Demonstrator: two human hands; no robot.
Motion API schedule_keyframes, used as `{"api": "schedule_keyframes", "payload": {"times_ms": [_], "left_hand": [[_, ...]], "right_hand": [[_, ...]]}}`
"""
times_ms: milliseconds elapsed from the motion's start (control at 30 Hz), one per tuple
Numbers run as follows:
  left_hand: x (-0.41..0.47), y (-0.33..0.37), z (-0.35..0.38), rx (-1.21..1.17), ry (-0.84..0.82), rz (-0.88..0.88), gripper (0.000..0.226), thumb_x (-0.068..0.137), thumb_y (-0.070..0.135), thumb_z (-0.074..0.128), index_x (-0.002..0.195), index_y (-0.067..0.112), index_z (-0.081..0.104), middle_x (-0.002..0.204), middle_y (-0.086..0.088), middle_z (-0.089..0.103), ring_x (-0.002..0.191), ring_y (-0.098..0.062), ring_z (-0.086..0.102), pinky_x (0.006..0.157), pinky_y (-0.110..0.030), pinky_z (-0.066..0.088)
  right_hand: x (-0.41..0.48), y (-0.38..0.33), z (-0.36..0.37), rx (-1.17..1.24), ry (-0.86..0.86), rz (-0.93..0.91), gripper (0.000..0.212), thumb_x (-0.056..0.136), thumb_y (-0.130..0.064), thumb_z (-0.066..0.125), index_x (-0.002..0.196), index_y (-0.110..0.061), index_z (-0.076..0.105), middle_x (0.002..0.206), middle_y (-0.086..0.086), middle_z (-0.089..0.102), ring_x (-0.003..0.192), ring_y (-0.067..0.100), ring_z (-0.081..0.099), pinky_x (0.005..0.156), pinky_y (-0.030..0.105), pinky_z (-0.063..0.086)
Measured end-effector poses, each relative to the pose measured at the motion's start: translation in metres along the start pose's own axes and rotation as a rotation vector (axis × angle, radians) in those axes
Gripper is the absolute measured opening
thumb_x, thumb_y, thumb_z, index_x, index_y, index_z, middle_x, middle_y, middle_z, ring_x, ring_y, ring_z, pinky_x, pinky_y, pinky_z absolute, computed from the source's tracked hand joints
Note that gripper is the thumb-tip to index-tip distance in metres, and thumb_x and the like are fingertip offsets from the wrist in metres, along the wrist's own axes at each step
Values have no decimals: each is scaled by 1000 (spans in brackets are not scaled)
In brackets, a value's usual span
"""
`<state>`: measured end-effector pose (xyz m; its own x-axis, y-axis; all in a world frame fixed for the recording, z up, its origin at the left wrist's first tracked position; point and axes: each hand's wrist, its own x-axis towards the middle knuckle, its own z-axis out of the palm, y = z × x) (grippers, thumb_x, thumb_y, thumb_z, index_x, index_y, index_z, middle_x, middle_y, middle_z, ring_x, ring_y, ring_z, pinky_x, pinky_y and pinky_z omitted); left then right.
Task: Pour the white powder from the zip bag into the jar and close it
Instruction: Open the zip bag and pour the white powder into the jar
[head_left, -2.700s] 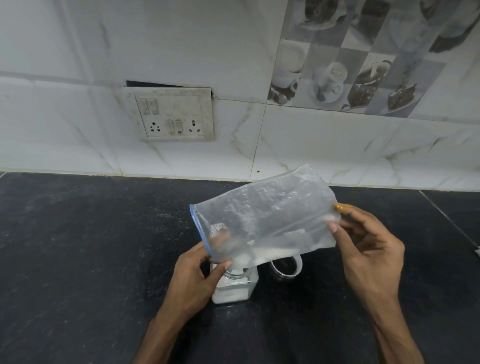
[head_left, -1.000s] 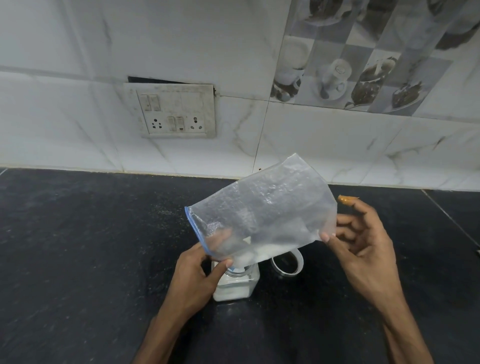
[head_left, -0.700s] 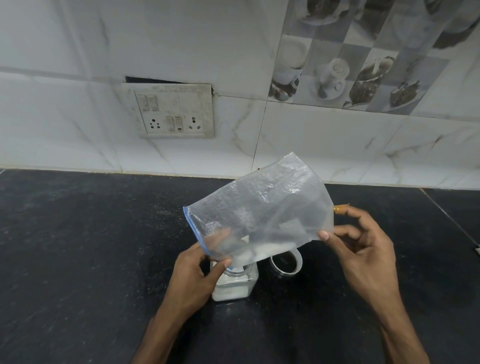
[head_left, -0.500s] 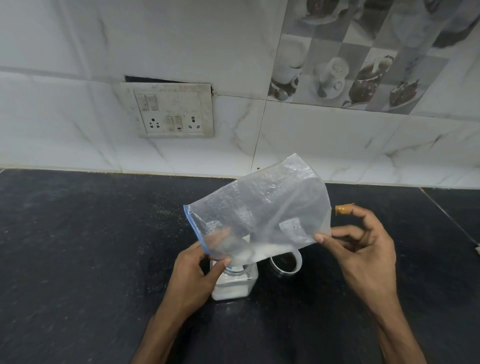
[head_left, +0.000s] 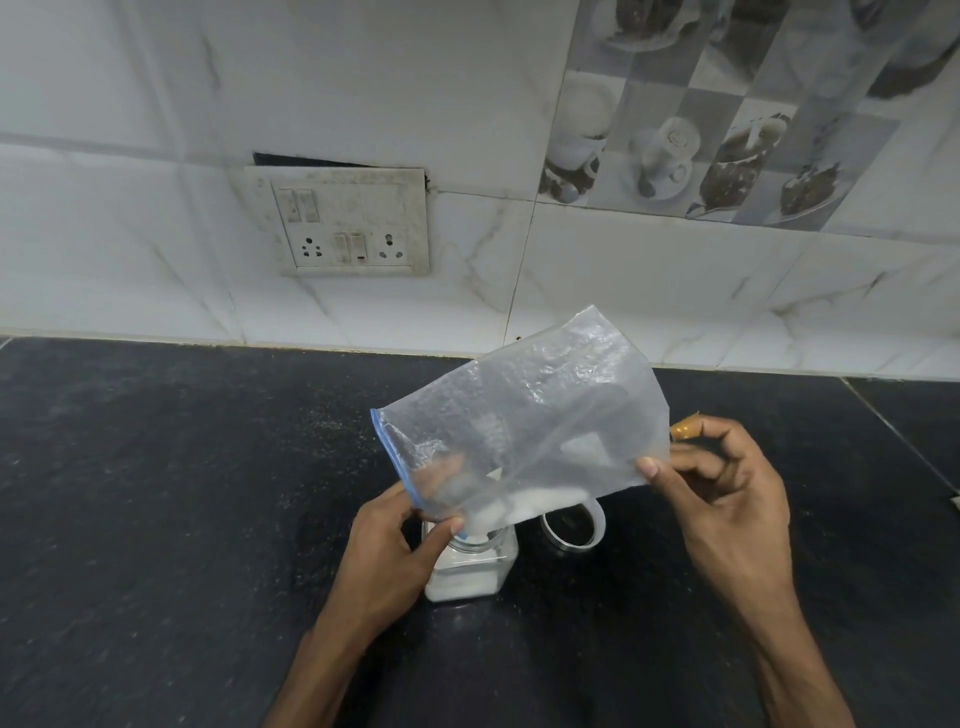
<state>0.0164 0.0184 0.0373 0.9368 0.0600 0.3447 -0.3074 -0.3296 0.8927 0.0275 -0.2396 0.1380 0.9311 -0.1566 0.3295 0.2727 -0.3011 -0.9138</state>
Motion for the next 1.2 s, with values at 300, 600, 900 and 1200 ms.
{"api": "schedule_keyframes", "payload": {"times_ms": [300,600,900,1200], "left_hand": [[0,1,0,-3,-6,10,42,79,5,79,97,42,72,123,43,56,115,13,56,86,-4,45],[-1,-5,1,21,-9,-6,29,79,9,79,103,24,74,121,43,57,114,10,59,91,-10,48],[-1,-7,1,33,-8,13,35,80,9,78,112,22,72,120,46,55,116,11,57,91,-7,46],[0,2,-1,7,-5,17,50,80,12,79,110,48,61,119,44,58,113,14,57,88,-3,43]], "right_hand": [[-1,3,2,-27,70,-21,40,67,-22,82,97,-21,57,75,-3,76,78,14,74,102,53,48],[-2,6,4,-1,101,-17,42,64,-21,85,93,-25,56,71,3,75,73,17,73,98,57,48],[-2,6,4,-24,131,-5,50,59,-24,88,95,-28,54,70,4,72,71,20,71,94,57,51],[-3,7,4,54,-10,47,38,80,4,73,102,-18,50,86,1,78,81,11,74,74,18,56]]}}
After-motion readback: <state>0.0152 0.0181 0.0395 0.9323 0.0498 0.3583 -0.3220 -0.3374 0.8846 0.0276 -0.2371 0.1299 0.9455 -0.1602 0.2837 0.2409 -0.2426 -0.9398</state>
